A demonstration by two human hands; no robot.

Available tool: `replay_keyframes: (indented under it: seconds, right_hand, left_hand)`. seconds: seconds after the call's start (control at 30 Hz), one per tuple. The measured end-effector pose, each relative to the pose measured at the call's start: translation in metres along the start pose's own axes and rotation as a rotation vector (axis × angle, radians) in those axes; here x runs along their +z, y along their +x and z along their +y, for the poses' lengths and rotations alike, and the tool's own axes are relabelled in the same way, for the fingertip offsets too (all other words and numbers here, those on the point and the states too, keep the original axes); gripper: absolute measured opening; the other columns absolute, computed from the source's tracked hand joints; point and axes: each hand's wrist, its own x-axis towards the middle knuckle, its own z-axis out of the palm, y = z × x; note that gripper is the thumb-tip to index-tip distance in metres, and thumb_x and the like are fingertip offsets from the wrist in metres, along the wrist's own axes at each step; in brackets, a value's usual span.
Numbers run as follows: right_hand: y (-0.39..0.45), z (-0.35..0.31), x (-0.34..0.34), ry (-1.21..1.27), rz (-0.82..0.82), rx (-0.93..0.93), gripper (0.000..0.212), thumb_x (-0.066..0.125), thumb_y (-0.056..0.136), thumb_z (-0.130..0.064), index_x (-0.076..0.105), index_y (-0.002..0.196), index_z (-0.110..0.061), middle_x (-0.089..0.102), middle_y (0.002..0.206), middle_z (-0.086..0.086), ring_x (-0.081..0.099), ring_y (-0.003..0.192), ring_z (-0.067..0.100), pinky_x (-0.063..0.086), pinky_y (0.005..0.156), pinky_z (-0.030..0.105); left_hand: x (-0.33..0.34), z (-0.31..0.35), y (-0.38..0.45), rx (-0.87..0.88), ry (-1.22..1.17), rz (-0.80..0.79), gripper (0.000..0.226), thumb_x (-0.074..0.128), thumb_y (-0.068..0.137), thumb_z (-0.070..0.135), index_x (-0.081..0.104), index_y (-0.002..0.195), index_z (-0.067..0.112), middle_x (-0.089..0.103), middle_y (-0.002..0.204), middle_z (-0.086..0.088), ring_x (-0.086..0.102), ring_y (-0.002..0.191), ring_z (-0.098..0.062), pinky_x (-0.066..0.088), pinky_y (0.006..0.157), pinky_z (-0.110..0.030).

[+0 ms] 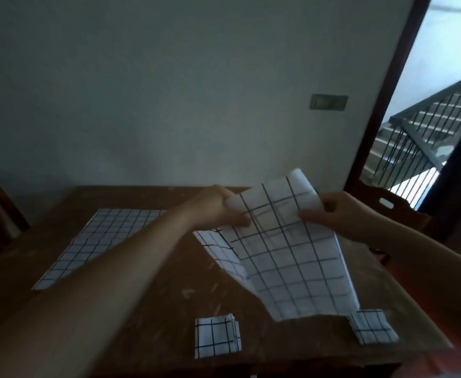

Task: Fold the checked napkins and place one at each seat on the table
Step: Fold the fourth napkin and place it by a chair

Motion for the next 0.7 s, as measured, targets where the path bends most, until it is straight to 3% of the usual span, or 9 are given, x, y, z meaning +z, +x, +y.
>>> replay_keyframes:
  seconds: [0.13, 0.23, 0.33, 0.4, 0.5, 0.57, 0.7]
  right_hand:
    - [-0.018, -0.007, -0.015, 0.108, 0.094, 0.029, 0.009, 0.076, 0.079, -0.018, 0.075, 0.078, -0.009, 0.076, 0.075, 0.007, 0.072, 0.066, 0.014, 0.059, 0.063, 0.023]
    - [-0.028, -0.003, -0.036, 0.255, 0.194, 0.034, 0.006, 0.075, 0.079, -0.013, 0.071, 0.08, -0.008, 0.074, 0.082, 0.011, 0.071, 0.063, 0.015, 0.058, 0.055, 0.022]
    - [-0.037, 0.014, -0.059, 0.374, 0.241, 0.041, 0.019, 0.076, 0.075, -0.018, 0.071, 0.089, -0.006, 0.074, 0.091, 0.015, 0.073, 0.075, 0.024, 0.06, 0.064, 0.034]
    - [-0.042, 0.029, -0.071, 0.451, 0.249, 0.072, 0.037, 0.077, 0.067, -0.027, 0.07, 0.097, -0.005, 0.074, 0.095, 0.016, 0.073, 0.084, 0.031, 0.059, 0.073, 0.042]
    - [-0.054, 0.053, -0.087, 0.515, 0.246, 0.096, 0.046, 0.076, 0.063, -0.032, 0.067, 0.101, -0.008, 0.073, 0.099, 0.015, 0.071, 0.089, 0.031, 0.058, 0.076, 0.045]
    - [-0.063, 0.066, -0.097, 0.496, 0.204, 0.095, 0.046, 0.075, 0.064, -0.034, 0.067, 0.103, -0.011, 0.073, 0.1, 0.013, 0.072, 0.09, 0.029, 0.058, 0.078, 0.046]
    - [-0.081, 0.081, -0.113, 0.503, 0.056, 0.119, 0.034, 0.067, 0.069, -0.028, 0.068, 0.097, -0.009, 0.075, 0.094, 0.011, 0.074, 0.079, 0.02, 0.06, 0.062, 0.031]
  left_hand:
    - [-0.008, 0.024, -0.009, 0.005, 0.01, 0.021, 0.038, 0.084, 0.07, 0.039, 0.068, 0.075, 0.006, 0.063, 0.061, 0.001, 0.057, 0.055, -0.006, 0.042, 0.056, -0.023]
    - [-0.014, 0.021, -0.017, -0.113, -0.003, 0.042, 0.055, 0.079, 0.067, 0.056, 0.06, 0.071, 0.003, 0.056, 0.064, -0.005, 0.053, 0.059, -0.017, 0.038, 0.059, -0.028]
    - [0.007, 0.02, -0.027, -0.193, -0.26, 0.071, 0.072, 0.079, 0.06, 0.064, 0.069, 0.104, 0.008, 0.071, 0.105, -0.008, 0.068, 0.096, -0.024, 0.052, 0.09, -0.038]
    - [0.033, 0.028, -0.03, -0.177, -0.528, 0.144, 0.059, 0.079, 0.064, 0.054, 0.072, 0.105, 0.013, 0.072, 0.11, -0.01, 0.066, 0.108, -0.03, 0.048, 0.1, -0.049]
    - [0.071, 0.057, -0.03, -0.208, -0.772, 0.258, 0.017, 0.07, 0.085, 0.029, 0.074, 0.094, 0.014, 0.074, 0.102, -0.01, 0.068, 0.101, -0.029, 0.053, 0.093, -0.044]
    - [0.088, 0.072, -0.027, -0.229, -0.843, 0.278, 0.019, 0.07, 0.084, 0.029, 0.074, 0.094, 0.014, 0.075, 0.101, -0.011, 0.071, 0.093, -0.027, 0.056, 0.086, -0.041]
    - [0.103, 0.097, -0.02, -0.217, -0.751, 0.298, 0.019, 0.071, 0.083, 0.035, 0.074, 0.093, 0.019, 0.076, 0.097, -0.002, 0.071, 0.092, -0.02, 0.055, 0.08, -0.032]
